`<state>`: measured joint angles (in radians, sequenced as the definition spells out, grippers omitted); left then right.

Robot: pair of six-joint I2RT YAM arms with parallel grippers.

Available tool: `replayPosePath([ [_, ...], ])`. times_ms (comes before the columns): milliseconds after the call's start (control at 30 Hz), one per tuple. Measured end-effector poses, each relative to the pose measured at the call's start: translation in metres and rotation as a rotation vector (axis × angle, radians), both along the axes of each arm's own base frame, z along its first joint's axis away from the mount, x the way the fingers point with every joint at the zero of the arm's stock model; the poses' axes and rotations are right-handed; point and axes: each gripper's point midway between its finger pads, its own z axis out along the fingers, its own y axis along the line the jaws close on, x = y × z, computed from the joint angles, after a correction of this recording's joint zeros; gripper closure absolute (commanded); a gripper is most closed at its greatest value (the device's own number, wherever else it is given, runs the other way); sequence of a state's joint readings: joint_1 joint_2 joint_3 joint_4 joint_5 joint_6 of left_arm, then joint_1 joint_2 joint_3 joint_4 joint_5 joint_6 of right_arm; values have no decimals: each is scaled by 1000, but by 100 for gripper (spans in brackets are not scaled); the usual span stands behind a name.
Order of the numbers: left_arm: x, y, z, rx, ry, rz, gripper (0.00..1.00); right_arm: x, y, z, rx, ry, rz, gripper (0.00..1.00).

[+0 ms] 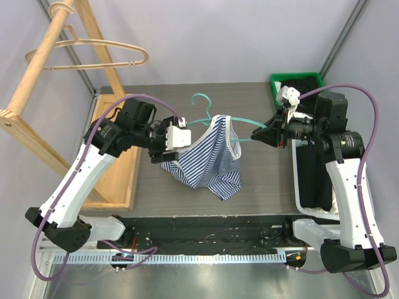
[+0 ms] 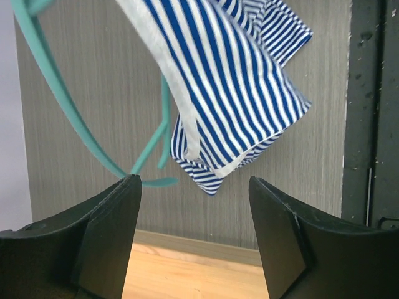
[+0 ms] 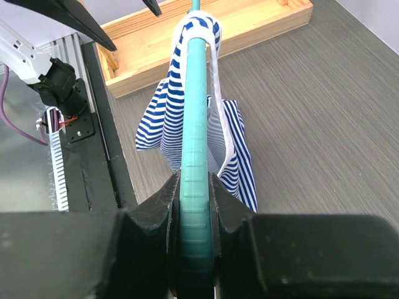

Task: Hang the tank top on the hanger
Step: Hang the tank top on the hanger.

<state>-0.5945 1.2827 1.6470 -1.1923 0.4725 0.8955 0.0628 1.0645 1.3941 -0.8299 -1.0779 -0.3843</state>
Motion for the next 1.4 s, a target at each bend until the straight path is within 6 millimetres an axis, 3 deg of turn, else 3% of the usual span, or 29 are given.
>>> replayPosePath([
  [167,24,17,-21,34,-7,92,25,-1,-1,1,12,7,2,99],
  [300,44,26,-20,30,-50,156,23,-2,-1,2,21,14,7,99],
  [567,62,13,-17,-16,-46,147,26,-4,-1,4,32,21,14,99],
  [667,63,2,-16,-40,-11,95,34,-4,-1,4,33,20,16,99],
  [867,62,-17,-10,-86,45,6,67,-5,0,5,36,21,22,99],
  [1000,60,-24,-18,-91,92,-25,100,-5,0,5,38,21,25,99],
  [1267,64,-24,-18,-102,120,0,100,-8,1,2,39,31,38,99],
  [1367,66,-22,-13,-98,98,19,100,-8,-1,-2,22,17,38,85],
  [1400,67,-21,-10,-97,87,25,100,-8,-1,-5,12,13,40,72],
])
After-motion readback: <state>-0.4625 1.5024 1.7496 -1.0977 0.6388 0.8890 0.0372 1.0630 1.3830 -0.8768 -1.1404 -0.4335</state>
